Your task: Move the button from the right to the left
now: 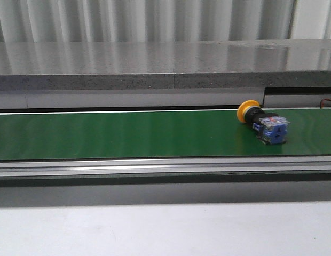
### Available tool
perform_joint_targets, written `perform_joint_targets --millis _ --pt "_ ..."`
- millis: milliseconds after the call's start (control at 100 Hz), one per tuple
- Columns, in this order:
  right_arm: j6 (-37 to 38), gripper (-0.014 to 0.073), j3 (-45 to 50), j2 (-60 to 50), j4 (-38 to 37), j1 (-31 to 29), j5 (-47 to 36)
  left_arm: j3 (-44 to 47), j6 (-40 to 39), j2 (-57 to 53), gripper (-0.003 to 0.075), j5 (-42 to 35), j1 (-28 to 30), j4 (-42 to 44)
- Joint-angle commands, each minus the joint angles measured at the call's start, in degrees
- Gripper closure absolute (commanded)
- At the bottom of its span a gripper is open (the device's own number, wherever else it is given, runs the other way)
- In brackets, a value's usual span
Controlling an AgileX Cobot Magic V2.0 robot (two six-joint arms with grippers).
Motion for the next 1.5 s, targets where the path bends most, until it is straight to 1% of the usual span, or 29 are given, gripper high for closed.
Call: perform_joint_targets --millis 0,80,170,360,570,650,700,770,800,820,860,870,890,940,990,1040,1080,1240,1490 --pt "-0.6 0.0661 -1.4 0.0 0.3 0.0 -3.6 -5.8 -0.3 5.3 0.074 2.5 0.1 -0.4" --pt "-0.6 0.0661 -1.4 0.0 0.3 0.0 -3.6 -7.8 -0.3 8.8 0.074 6.0 0.1 -0.4" --pt "-0.6 0.0661 -1.4 0.0 0.3 0.0 -3.6 -8.9 -0.3 11.5 0.074 7.4 0.1 -0.4" --pt "-0.6 0.0661 -1.4 0.0 0.3 0.0 -3.6 -9.0 -0.3 14.5 0.074 8.1 0.1 -0.4" --pt "-0.6 0.0661 -1.4 0.0 0.3 0.0 -3.6 -9.0 -0.3 14.7 0.0739 8.5 0.1 -0.4" --pt "-0.6 0.0661 -1.4 0.0 0.3 0.0 -3.6 -9.0 -0.3 14.7 0.0725 8.5 0.1 -0.4" --pt "-0.6 0.0661 -1.4 0.0 0.3 0.0 -3.6 -9.0 -0.3 14.7 0.0689 8.5 0.1 -0.4" --pt "-0.6 0.0661 -1.4 0.0 0.3 0.0 -3.6 -9.0 -0.3 14.7 0.0597 8.5 0.1 -0.4" --pt "-0.6 0.0661 -1.4 0.0 0.3 0.0 -3.6 -9.0 -0.3 14.7 0.0534 8.5 0.1 -0.4" --pt "-0.6 0.0661 -1.4 0.0 0.3 0.0 -3.6 -9.0 -0.3 14.7 0.0506 8.5 0.1 -0.4" --pt "-0.6 0.0661 -1.4 0.0 0.3 0.0 -3.6 -9.0 -0.3 14.7 0.0411 8.5 0.1 -0.4" --pt "-0.6 0.0661 -1.4 0.0 0.3 0.0 -3.6 -9.0 -0.3 14.7 0.0377 8.5 0.1 -0.4" --pt "-0.6 0.0661 -1.4 0.0 0.3 0.0 -3.6 -9.0 -0.3 14.7 0.0342 8.5 0.1 -0.4" --pt "-0.6 0.0661 -1.4 0.0 0.3 0.0 -3.6 -9.0 -0.3 14.7 0.0209 8.5 0.1 -0.4" --pt "-0.6 0.0661 -1.4 0.0 0.3 0.0 -3.6 -9.0 -0.3 14.7 0.012 8.4 0.1 -0.4" --pt "-0.6 0.0661 -1.4 0.0 0.3 0.0 -3.6 -9.0 -0.3 14.7 0.0069 8.4 0.1 -0.4" --pt "-0.6 0.0661 -1.4 0.0 0.3 0.0 -3.6 -9.0 -0.3 14.7 0.0054 8.4 0.1 -0.4" --pt "-0.6 0.0661 -1.4 0.0 0.3 0.0 -3.6 -9.0 -0.3 14.7 0.006 8.4 0.1 -1.0" --pt "-0.6 0.0661 -1.4 0.0 0.3 0.0 -3.6 -9.4 0.1 16.7 0.0061 8.0 0.1 -5.4"
